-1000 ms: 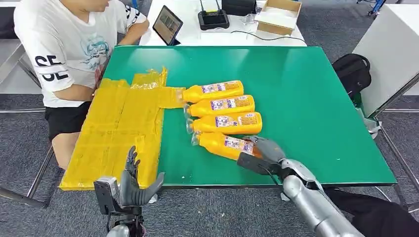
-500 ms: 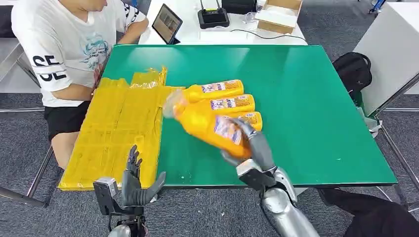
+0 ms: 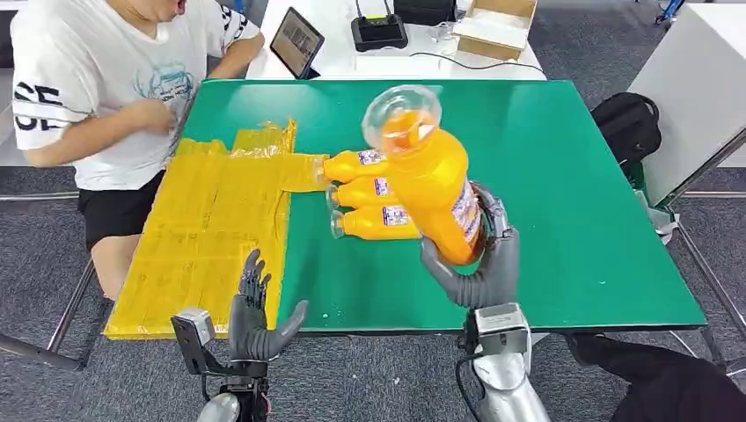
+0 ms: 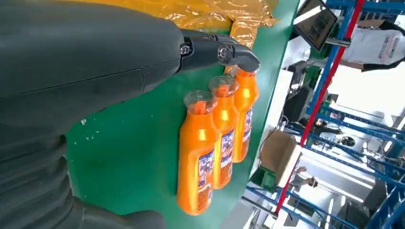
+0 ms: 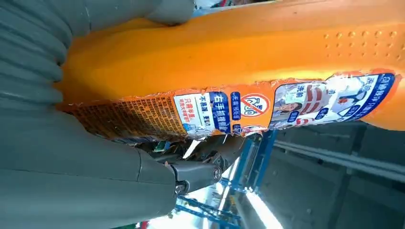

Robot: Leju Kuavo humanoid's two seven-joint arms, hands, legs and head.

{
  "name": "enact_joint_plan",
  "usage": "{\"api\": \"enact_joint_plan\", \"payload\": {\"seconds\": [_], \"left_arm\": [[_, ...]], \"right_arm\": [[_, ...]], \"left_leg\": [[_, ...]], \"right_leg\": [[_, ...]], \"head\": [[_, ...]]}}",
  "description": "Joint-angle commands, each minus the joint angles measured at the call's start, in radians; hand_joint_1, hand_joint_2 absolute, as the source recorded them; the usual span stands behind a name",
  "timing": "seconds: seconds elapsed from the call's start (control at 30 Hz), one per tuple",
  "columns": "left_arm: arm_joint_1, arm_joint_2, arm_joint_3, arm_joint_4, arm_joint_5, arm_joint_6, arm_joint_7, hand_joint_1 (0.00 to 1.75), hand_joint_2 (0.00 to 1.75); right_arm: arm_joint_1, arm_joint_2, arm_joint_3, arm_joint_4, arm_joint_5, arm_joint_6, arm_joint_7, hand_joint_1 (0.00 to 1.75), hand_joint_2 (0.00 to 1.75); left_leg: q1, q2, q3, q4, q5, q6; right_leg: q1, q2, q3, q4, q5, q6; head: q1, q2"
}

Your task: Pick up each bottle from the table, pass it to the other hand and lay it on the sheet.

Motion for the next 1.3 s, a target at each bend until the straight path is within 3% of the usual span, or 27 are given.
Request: {"api": "enact_joint_plan", "payload": {"seconds": [0.03,0.17,0.5,1.3], "left_arm": [[-0.026,0.057,-0.085,-0.063,0.081,-0.094,0.040,0.00,1.75],[-0.021,0.066,-0.124,-0.124,0.109,-0.130,0.047,0.00,1.75],[-0.048,0.048,-0.157,-0.099,0.136,-0.139,0.070,0.00,1.75],[-0.045,0.047,-0.159,-0.089,0.144,-0.141,0.077,0.00,1.75]], "right_arm": [[0.006,0.039,-0.017,0.138,0.025,-0.020,-0.047,1.75,1.75],[0.030,0.078,-0.011,0.249,-0.070,0.099,-0.068,1.75,1.75],[-0.018,0.133,0.027,0.518,-0.143,0.191,-0.100,1.75,1.75],[-0.025,0.140,0.045,0.538,-0.128,0.178,-0.103,1.75,1.75]], "left_leg": [[0.000,0.001,0.004,-0.001,-0.001,0.001],[0.000,0.001,0.003,-0.001,-0.001,0.001],[0.001,0.002,0.005,-0.002,-0.001,0.001],[0.000,0.001,0.003,-0.001,-0.001,0.001]], "right_leg": [[0.001,0.000,0.004,-0.001,-0.001,-0.003],[0.001,0.000,0.003,-0.002,0.000,-0.002],[0.002,0.001,0.005,-0.003,0.000,-0.003],[0.000,0.000,0.003,-0.001,-0.001,-0.002]], "head": [[0.000,0.000],[0.000,0.000],[0.000,0.000],[0.000,0.000]]}}
